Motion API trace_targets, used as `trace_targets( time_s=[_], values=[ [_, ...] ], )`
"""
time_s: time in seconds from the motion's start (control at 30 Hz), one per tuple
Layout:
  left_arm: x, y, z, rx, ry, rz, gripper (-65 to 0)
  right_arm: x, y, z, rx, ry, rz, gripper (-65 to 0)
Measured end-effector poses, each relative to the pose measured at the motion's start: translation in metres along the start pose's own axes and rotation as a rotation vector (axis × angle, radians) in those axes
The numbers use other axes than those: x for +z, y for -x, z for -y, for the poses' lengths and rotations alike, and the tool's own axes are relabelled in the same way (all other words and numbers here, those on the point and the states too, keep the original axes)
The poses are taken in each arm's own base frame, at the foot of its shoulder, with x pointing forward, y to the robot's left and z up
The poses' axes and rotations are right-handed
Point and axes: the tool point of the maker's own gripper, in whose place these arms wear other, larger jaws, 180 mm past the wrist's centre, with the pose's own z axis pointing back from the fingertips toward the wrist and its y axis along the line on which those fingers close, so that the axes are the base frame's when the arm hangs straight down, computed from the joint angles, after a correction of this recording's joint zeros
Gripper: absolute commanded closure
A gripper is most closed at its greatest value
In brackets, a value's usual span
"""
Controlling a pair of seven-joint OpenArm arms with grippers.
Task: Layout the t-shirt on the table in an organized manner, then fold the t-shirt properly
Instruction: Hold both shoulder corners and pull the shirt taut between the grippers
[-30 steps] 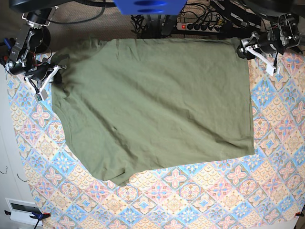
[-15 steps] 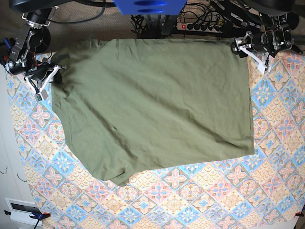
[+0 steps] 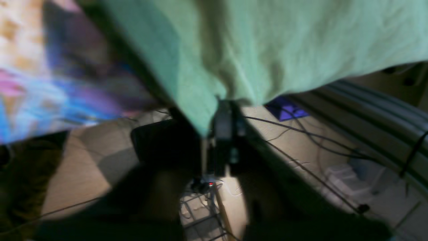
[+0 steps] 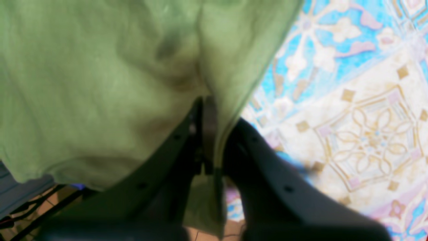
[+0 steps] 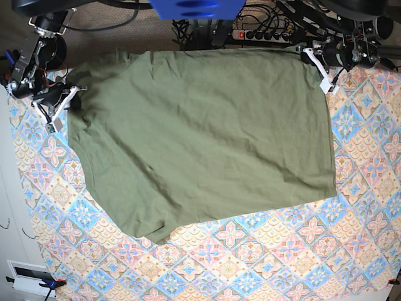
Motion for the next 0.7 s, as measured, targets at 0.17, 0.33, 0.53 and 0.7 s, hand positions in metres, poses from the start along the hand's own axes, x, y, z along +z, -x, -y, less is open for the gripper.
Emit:
trace_targets(
  time_s=[0.17, 0.33, 0.53, 0.7],
  values=[
    [0.017, -0.006, -0.022, 0.064, -0.045, 0.058, 0.0, 0.000, 0.000, 0.000, 0.000, 0.000, 0.000, -0.7],
    [0.052, -0.034, -0.026, 0.065, -0.042, 0.194, 0.0, 0.000, -0.001, -0.001, 0.002, -0.002, 0.003, -0.7],
    [0.073, -0.057, -0.023, 0.055, -0.025, 0.292, 0.0, 0.001, -0.002, -0.001, 0.003, -0.002, 0.006, -0.7],
    [0.081, -0.084, -0.019, 0.041, -0.008, 0.376, 0.0, 0.001, -0.002, -0.001, 0.006, -0.002, 0.006, -0.7]
  ],
)
